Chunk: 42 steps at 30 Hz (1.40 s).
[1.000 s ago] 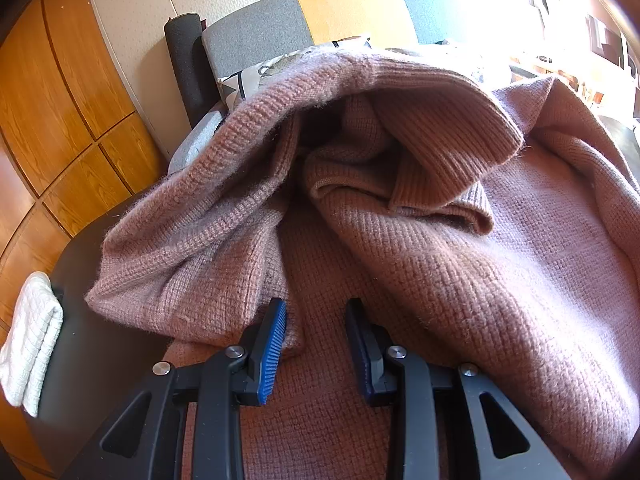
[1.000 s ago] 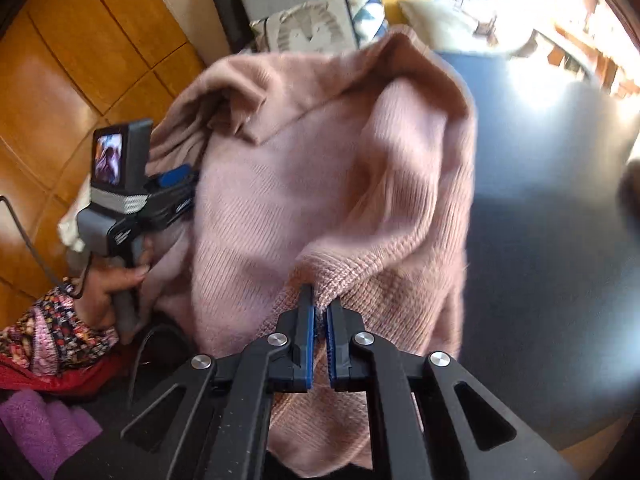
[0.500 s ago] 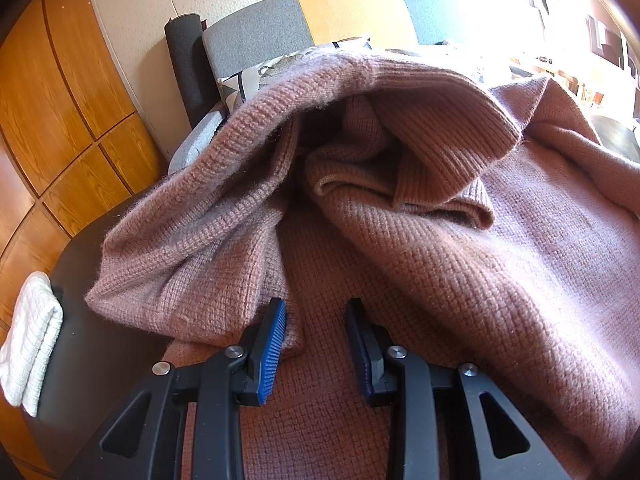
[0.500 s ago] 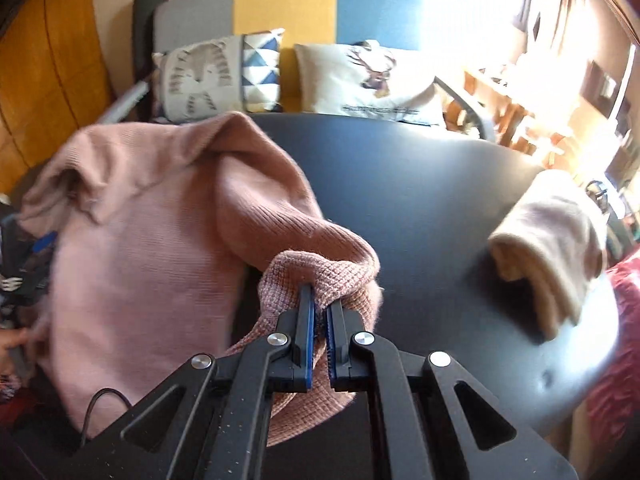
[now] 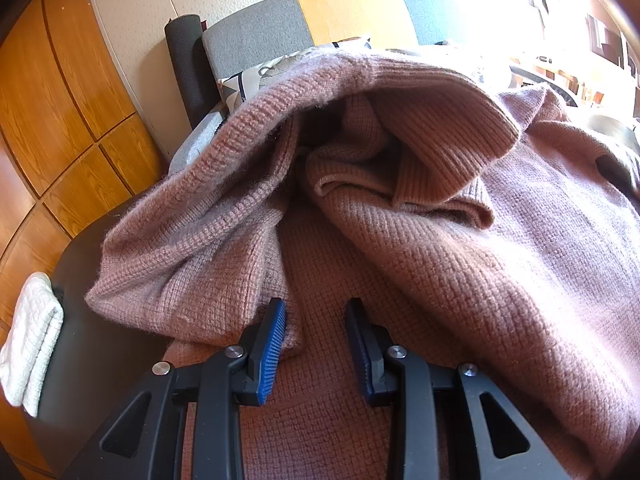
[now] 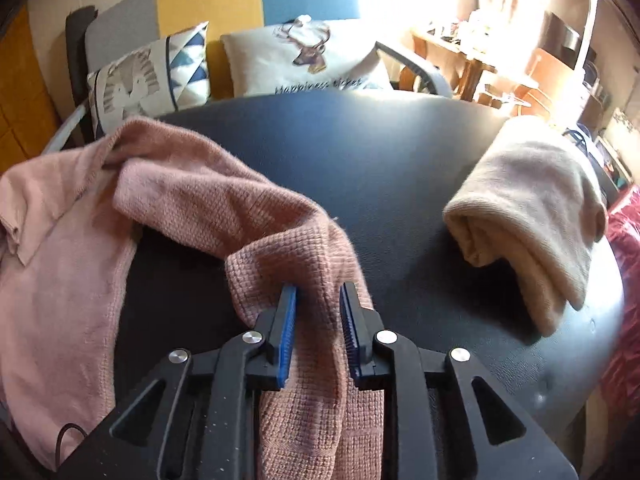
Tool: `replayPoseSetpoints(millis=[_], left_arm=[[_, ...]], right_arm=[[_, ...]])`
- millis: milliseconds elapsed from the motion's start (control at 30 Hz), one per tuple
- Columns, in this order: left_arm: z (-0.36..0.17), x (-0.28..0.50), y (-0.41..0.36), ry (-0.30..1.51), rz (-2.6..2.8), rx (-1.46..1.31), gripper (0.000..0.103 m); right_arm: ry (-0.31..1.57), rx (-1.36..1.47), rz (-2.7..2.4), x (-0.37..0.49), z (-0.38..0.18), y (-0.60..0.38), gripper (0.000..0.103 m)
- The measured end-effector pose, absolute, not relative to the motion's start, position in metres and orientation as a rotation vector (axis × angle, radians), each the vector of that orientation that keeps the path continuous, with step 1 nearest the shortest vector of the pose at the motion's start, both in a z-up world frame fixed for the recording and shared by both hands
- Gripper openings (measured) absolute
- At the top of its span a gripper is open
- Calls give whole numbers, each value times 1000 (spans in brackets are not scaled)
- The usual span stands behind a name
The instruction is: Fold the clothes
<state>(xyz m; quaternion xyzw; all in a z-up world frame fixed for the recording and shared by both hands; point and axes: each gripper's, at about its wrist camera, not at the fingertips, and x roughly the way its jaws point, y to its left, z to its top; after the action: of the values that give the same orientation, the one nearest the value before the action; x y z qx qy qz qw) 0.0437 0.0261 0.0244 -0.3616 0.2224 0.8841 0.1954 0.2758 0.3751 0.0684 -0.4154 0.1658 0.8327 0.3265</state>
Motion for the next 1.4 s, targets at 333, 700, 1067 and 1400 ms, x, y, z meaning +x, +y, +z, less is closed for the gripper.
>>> replayPoseSetpoints(millis=[333,700,1067,1400], left_arm=[[23,46,32,664,2490,-1000,32],[24,50,40,664,2493,-1008,32],[24,48,39,668,2497,-1000,32],[23,55,41,665,2492,-1008,32]], right_arm=[[726,-1054,2095,318,43,333,28],[336,-1136,2055,304,21,371,19],[521,-825,2156,296,70,326,45],[189,-1338,2604,132,44,183,45]])
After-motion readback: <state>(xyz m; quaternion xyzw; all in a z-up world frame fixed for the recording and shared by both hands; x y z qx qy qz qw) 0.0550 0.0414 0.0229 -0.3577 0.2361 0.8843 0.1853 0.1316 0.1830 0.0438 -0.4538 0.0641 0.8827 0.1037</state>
